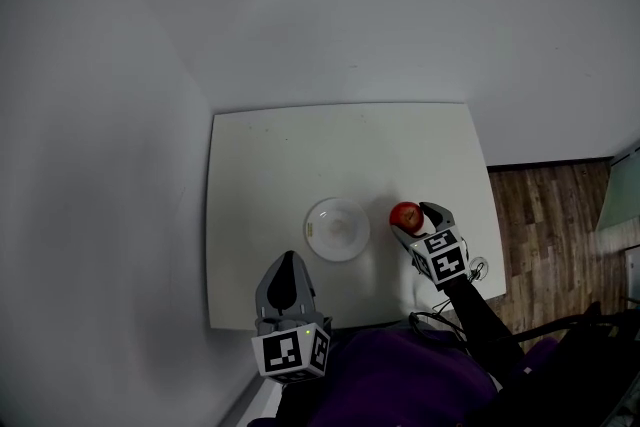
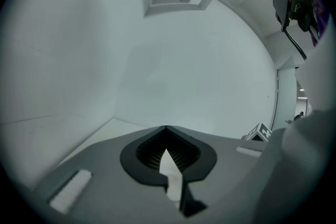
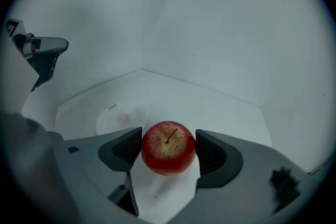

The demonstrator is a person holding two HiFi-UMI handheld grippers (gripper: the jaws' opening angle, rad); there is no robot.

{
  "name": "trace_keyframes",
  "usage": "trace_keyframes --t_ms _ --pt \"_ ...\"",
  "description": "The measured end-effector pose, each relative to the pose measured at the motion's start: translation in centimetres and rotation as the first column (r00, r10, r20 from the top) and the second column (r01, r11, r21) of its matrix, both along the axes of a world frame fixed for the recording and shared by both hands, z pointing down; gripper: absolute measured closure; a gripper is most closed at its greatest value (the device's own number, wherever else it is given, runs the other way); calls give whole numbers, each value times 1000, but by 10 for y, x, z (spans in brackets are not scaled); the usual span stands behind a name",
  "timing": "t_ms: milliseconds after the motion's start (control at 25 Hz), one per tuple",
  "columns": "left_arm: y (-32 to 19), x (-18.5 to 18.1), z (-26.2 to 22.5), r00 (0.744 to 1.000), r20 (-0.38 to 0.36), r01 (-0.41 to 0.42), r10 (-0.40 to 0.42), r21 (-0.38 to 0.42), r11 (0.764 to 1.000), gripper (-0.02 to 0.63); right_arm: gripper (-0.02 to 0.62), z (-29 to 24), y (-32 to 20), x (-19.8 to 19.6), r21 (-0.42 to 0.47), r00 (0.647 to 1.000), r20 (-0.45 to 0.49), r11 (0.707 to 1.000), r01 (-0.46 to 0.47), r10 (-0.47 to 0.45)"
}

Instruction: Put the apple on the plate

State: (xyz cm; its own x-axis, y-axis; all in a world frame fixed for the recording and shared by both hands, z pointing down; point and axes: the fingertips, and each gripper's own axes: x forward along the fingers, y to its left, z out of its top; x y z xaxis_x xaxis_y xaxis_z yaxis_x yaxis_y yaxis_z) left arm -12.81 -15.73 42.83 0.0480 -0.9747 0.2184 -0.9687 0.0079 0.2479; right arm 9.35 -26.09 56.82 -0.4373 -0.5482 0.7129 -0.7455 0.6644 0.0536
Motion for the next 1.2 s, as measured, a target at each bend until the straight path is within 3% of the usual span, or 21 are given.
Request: trace_keyframes --t_ms 1200 --pt "41 -52 2 989 9 150 -150 -12 989 600 273 -9 18 -109 15 969 33 969 245 -245"
